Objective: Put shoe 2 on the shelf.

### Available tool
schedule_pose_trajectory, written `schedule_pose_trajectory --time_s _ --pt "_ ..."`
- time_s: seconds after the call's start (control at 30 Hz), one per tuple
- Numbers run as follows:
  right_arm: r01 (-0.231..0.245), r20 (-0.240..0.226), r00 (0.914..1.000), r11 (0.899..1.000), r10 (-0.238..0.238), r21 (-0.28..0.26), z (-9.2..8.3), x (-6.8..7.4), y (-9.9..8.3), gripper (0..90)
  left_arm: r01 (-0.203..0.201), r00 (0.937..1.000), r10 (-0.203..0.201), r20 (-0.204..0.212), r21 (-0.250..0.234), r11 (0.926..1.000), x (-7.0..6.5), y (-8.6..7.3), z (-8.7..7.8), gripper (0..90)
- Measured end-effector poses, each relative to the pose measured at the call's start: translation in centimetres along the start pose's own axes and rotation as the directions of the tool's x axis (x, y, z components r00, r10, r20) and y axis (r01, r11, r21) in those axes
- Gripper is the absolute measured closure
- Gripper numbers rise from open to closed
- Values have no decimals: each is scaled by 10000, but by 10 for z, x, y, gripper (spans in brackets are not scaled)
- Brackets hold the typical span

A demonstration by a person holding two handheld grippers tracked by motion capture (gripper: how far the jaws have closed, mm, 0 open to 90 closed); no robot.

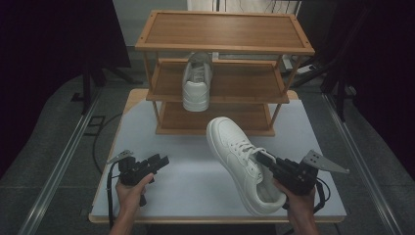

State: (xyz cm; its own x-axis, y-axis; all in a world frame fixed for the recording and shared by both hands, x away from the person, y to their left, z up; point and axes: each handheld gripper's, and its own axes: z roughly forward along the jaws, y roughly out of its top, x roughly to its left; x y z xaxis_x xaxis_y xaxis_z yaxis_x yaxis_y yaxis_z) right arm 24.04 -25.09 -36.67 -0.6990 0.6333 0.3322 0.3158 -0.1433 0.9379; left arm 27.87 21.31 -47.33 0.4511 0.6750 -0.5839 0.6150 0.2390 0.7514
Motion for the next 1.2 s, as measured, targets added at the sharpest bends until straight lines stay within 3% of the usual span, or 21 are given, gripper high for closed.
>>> schedule_pose_trajectory --time_s 0.53,0.9,1.2 --pt "-20 86 10000 9983 25 -578 0 2 22 819 24 10000 -24 -8 11 10000 0 0 1 432" --pt "-82 433 9990 9950 125 -993 0 -4 42 819 62 10000 -62 -8 24 10000 1 -1 1 432" --pt "-270 730 9967 9917 364 -1254 11 -11 56 820 85 10000 -85 0 21 10000 2 0 0 432"
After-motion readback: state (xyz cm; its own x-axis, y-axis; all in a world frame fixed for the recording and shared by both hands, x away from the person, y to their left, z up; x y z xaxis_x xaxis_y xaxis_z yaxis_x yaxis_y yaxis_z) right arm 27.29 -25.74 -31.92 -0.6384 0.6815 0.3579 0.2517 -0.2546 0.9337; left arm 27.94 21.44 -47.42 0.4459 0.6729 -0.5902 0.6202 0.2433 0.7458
